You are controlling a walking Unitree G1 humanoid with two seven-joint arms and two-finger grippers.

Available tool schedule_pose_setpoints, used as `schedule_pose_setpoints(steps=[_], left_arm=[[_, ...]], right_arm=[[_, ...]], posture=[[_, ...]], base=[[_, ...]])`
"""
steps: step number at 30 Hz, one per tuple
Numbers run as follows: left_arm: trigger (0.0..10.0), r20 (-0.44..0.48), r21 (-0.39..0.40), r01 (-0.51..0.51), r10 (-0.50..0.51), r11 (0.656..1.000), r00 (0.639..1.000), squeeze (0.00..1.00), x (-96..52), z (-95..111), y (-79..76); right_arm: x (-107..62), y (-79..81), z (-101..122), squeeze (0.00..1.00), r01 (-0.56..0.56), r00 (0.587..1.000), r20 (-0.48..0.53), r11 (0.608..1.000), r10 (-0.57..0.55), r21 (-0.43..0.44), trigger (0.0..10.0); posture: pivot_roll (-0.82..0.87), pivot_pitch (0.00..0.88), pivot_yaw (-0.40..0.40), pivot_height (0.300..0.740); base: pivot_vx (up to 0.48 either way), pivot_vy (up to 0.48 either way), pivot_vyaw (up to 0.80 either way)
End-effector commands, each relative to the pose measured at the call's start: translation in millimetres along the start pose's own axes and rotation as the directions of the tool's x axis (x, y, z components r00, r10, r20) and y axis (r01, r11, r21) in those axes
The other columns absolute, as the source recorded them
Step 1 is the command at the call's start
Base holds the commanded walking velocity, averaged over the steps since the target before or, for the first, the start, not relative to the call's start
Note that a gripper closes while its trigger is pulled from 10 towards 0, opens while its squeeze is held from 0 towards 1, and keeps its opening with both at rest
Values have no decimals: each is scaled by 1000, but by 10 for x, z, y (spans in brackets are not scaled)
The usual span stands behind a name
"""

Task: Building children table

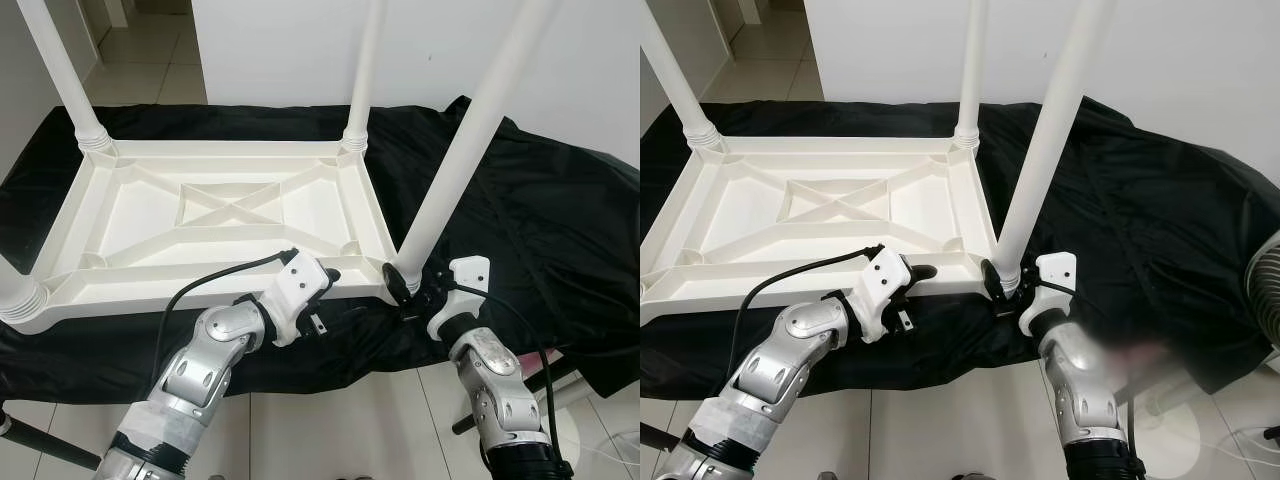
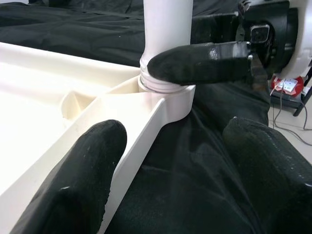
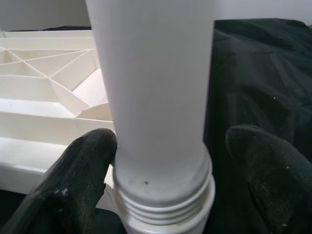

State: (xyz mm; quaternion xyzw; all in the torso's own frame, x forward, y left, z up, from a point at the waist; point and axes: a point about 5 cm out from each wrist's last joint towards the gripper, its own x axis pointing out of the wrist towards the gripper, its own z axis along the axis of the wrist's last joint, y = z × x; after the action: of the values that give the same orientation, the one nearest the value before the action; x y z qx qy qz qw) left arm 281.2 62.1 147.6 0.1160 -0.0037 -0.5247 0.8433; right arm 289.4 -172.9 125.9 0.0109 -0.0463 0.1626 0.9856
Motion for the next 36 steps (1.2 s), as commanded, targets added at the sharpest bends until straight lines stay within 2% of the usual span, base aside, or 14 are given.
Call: schedule_pose_setpoints(steps=[1, 8, 11, 15, 16, 17, 18, 20, 21, 25, 29, 31, 32, 36], left_arm=[[10000, -14, -1, -39, 39, 999, 999, 0, -9, -20, 6], [10000, -16, 0, -33, 33, 999, 999, 0, -16, -21, 6], [10000, -16, 0, -30, 30, 1000, 999, 0, -12, -21, 2], [10000, -17, -1, -32, 32, 999, 999, 0, -12, -22, 2], [10000, -17, -1, -33, 33, 999, 999, 0, -13, -23, 1], [10000, -17, -1, -33, 33, 999, 999, 0, -13, -23, 1], [10000, -17, -2, -35, 35, 999, 999, 0, -15, -24, 2], [10000, -17, -2, -35, 35, 999, 999, 0, -15, -24, 2], [10000, -18, -2, -38, 38, 999, 999, 0, -21, -25, 2], [10000, -19, -4, -47, 47, 999, 999, 0, -35, -29, 0], [10000, -19, -4, -48, 48, 999, 999, 0, -36, -29, 0], [10000, -19, -6, -48, 48, 999, 999, 0, -43, -32, -3], [10000, -20, -6, -48, 48, 999, 999, 0, -46, -34, -2], [10000, -21, -4, -47, 47, 999, 999, 0, -49, -33, -1]], right_arm=[[-7, -35, -8, 0, -1, 1000, 0, 1000, 1, -5, 10000], [24, -106, 80, 0, -130, 991, 9, 990, 131, -63, 10000], [141, -133, 169, 0, -219, 975, 2, 969, 220, -117, 10000], [213, -144, 210, 0, -246, 969, -3, 958, 248, -147, 10000], [248, -147, 226, 0, -261, 964, -2, 952, 264, -158, 6627], [248, -147, 226, 0, -261, 964, -2, 952, 264, -158, 6627], [275, -151, 236, 0, -271, 962, -2, 949, 274, -163, 4431], [275, -151, 236, 0, -271, 962, -2, 949, 274, -163, 4431], [297, -152, 230, 0, -285, 958, -12, 945, 287, -163, 0], [283, -145, 152, 0, -320, 947, -51, 937, 316, -140, 0], [277, -148, 137, 0, -325, 946, -56, 936, 320, -138, 0], [250, -154, 105, 0, -314, 949, -64, 943, 309, -108, 0], [237, -154, 98, 0, -296, 955, -62, 951, 291, -90, 10000], [228, -149, 108, 0, -259, 965, -48, 964, 257, -51, 10000]], posture=[[-68, 66, -45, 740], [-71, 67, -37, 740], [-71, 69, -37, 740], [-65, 70, -41, 740], [-64, 70, -42, 740], [-64, 70, -42, 740], [-64, 70, -42, 740], [-64, 70, -42, 740], [-57, 71, -47, 740], [-54, 73, -51, 740], [-54, 73, -51, 740], [-57, 77, -49, 740], [-58, 77, -48, 740], [-57, 78, -47, 740]], base=[[0, 0, 0], [0, 0, 0], [0, 0, 0], [0, 0, 0], [0, 0, 0], [0, 0, 0], [0, 0, 0], [0, 0, 0], [0, 0, 0], [0, 0, 0], [0, 0, 0], [0, 0, 0], [0, 0, 0], [0, 0, 0]])
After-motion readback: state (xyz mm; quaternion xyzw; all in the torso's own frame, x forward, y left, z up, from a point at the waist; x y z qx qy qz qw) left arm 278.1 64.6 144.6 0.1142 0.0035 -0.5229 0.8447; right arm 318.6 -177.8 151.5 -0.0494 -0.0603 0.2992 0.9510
